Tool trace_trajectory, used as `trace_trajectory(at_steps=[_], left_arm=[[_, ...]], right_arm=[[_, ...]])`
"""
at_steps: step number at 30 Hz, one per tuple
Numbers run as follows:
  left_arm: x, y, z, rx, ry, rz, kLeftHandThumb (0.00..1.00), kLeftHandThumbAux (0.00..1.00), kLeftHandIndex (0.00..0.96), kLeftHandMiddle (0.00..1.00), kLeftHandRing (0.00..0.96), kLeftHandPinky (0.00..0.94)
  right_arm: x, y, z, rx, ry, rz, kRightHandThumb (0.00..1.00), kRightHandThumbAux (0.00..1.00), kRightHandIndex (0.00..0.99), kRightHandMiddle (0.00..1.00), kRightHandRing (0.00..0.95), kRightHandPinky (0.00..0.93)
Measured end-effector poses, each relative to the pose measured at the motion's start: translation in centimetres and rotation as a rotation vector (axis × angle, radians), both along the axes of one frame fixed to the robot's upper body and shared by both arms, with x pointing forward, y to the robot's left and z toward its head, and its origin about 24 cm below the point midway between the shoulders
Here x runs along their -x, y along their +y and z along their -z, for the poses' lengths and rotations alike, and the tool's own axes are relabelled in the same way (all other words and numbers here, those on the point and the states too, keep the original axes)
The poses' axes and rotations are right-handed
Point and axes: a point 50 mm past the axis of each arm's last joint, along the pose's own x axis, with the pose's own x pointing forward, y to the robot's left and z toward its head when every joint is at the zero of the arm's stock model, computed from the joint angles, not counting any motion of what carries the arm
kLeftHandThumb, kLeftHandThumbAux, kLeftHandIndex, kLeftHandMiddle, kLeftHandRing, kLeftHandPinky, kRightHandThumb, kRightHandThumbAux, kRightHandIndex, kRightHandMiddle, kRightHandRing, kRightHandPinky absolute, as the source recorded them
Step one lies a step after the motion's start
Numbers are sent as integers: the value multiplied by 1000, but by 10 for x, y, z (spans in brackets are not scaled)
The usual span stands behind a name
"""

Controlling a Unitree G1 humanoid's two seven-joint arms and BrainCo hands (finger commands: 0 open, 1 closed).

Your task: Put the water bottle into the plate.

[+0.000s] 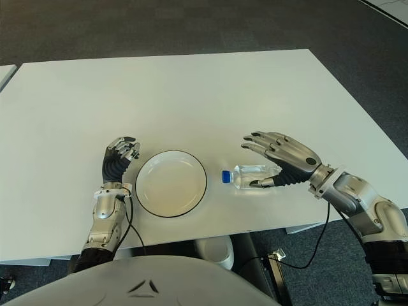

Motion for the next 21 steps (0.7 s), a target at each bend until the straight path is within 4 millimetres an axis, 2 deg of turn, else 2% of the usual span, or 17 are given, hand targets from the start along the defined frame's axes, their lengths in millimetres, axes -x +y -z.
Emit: trace_trajectory(at_steps=[9,21], left_arm=[[0,3,-1,-16,-2,-4,706,714,433,633,632,617],[3,9,-2,-30,31,-32,706,712,433,632,627,598]], right_arm=[[12,0,16,14,44,-26,423,192,0,0,0,0],[23,3,24,131,116,-52,490,192,0,0,0,0]])
